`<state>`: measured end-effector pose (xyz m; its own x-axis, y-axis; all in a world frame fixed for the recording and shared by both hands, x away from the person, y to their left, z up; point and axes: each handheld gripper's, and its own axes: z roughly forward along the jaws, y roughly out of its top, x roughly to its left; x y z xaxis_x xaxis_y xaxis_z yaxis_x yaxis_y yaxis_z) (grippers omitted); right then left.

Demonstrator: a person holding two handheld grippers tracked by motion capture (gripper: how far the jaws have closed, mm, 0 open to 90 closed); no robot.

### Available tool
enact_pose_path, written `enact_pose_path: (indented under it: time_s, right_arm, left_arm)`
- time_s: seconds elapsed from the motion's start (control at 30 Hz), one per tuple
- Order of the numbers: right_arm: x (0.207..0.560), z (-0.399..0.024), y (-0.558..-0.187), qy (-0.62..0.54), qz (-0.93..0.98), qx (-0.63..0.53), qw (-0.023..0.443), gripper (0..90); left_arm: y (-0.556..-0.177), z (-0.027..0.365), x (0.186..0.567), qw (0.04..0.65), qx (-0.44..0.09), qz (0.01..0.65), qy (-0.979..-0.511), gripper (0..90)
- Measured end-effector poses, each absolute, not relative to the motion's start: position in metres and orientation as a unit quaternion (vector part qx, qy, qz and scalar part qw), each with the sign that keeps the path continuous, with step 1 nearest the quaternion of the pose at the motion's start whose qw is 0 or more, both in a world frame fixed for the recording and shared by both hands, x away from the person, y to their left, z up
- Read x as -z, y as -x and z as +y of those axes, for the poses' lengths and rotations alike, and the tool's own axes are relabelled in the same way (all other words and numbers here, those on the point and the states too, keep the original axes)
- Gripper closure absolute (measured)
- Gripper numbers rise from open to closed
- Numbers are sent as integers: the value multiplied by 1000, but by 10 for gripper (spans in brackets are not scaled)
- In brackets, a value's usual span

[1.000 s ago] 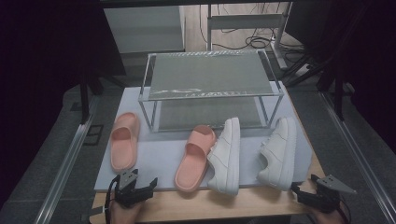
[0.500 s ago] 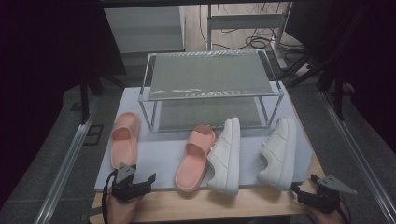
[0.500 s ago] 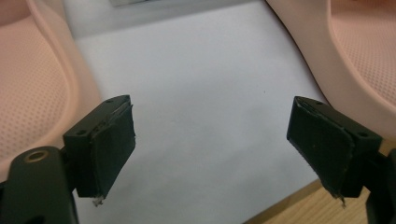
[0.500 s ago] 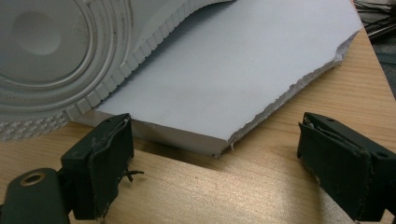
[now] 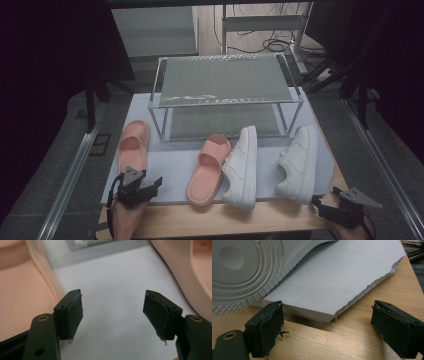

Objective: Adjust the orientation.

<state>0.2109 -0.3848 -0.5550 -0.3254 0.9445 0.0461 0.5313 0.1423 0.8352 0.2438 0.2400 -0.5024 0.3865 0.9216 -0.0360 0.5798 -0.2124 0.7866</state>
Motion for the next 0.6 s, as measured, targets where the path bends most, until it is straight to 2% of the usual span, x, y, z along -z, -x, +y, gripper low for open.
enact_pose_path:
  time_s: [0.37,0.6]
  right_arm:
    - [555,-385,-211,-520,709,-400,259,109]
    - [555,-385,-211,-520,709,-401,258,110]
  left_arm:
    - [-260,253,495,370,-239,521,-731,428]
    - [-277,263,492,371,-230,525,-730,537]
